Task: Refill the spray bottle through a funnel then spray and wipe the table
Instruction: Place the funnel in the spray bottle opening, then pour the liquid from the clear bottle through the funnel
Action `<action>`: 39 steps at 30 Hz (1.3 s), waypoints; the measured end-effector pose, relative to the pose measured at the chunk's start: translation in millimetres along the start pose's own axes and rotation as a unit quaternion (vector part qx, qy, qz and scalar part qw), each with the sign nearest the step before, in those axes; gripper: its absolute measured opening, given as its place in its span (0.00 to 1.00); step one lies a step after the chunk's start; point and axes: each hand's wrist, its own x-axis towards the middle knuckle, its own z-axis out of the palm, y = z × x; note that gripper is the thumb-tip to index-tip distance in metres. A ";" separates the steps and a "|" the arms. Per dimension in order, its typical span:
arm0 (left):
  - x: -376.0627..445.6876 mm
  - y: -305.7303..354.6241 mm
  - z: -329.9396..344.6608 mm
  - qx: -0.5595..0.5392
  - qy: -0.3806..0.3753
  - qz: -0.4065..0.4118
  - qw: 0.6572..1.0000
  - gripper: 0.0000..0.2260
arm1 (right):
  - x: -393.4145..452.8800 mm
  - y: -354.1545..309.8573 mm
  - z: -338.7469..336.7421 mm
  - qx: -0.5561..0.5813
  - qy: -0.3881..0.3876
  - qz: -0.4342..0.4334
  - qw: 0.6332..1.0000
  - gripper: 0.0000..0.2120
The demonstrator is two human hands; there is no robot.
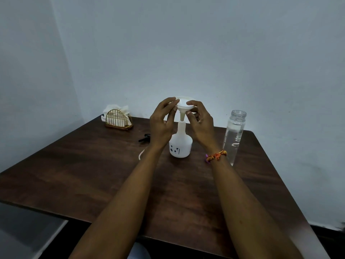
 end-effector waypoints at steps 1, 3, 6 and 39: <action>-0.7 -0.6 0.3 -0.003 0.002 -0.002 1.000 0.13 | -0.7 0.0 0.4 0.002 -0.004 0.002 1.000 0.14; -1.7 -2.8 1.3 -0.009 0.006 -0.006 1.000 0.13 | -2.5 0.1 1.5 0.006 -0.009 0.007 1.000 0.15; -3.5 -4.8 3.0 -0.015 0.004 -0.016 1.000 0.13 | -3.5 2.1 2.4 -0.001 -0.010 0.012 1.000 0.14; -40.7 -6.6 16.7 -0.061 -0.042 -0.314 0.947 0.30 | -77.2 6.3 -75.4 -0.158 0.207 0.191 0.946 0.50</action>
